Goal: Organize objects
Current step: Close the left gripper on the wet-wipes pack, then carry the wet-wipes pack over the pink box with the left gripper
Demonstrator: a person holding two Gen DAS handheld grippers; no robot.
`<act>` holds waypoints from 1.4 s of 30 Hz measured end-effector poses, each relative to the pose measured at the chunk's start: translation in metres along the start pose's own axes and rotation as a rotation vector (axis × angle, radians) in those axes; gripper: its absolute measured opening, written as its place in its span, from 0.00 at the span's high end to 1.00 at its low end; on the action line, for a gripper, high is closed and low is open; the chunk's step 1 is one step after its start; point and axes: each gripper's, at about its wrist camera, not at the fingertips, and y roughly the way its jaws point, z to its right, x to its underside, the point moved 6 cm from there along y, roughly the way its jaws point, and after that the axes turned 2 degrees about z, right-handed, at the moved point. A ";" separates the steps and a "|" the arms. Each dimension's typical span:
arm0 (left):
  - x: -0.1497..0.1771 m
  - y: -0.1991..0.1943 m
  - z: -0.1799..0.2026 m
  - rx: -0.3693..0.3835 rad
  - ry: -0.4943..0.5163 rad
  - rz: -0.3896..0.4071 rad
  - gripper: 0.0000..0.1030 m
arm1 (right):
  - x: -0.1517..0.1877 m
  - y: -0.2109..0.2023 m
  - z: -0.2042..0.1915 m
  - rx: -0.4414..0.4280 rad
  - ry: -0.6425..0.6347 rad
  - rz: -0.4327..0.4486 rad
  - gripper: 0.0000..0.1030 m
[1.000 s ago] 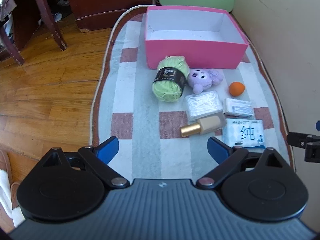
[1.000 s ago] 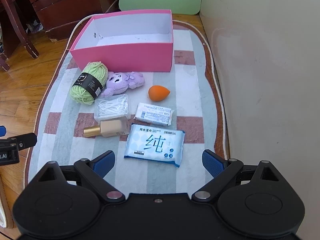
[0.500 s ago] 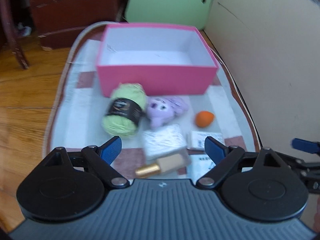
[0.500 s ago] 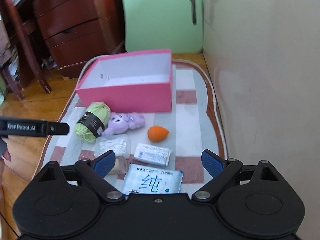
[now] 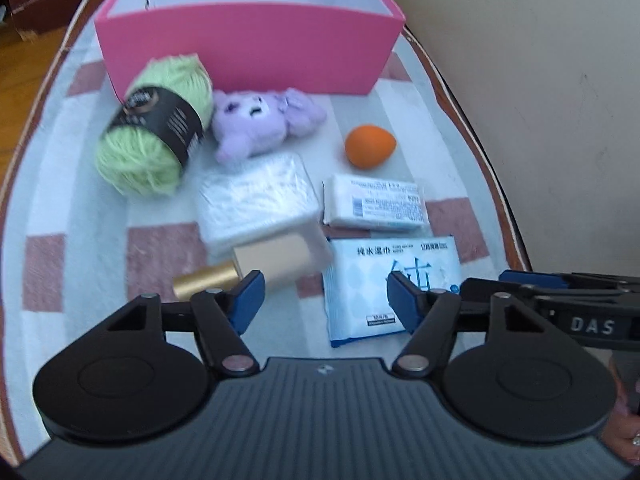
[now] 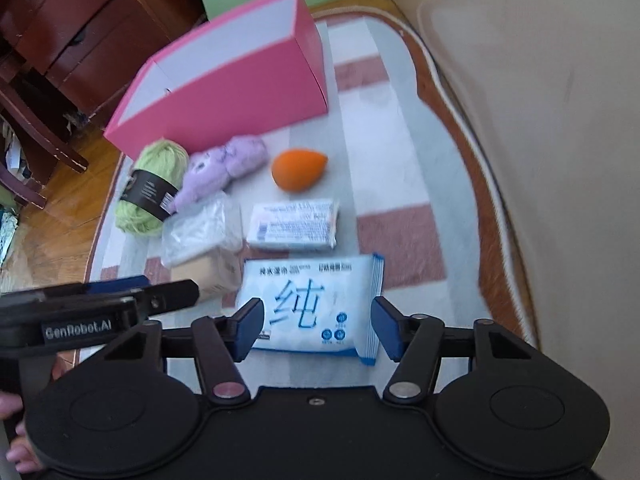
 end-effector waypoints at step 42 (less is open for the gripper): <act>-0.011 -0.009 0.006 0.150 -0.093 0.015 0.71 | -0.005 0.004 -0.024 0.049 -0.092 0.003 0.61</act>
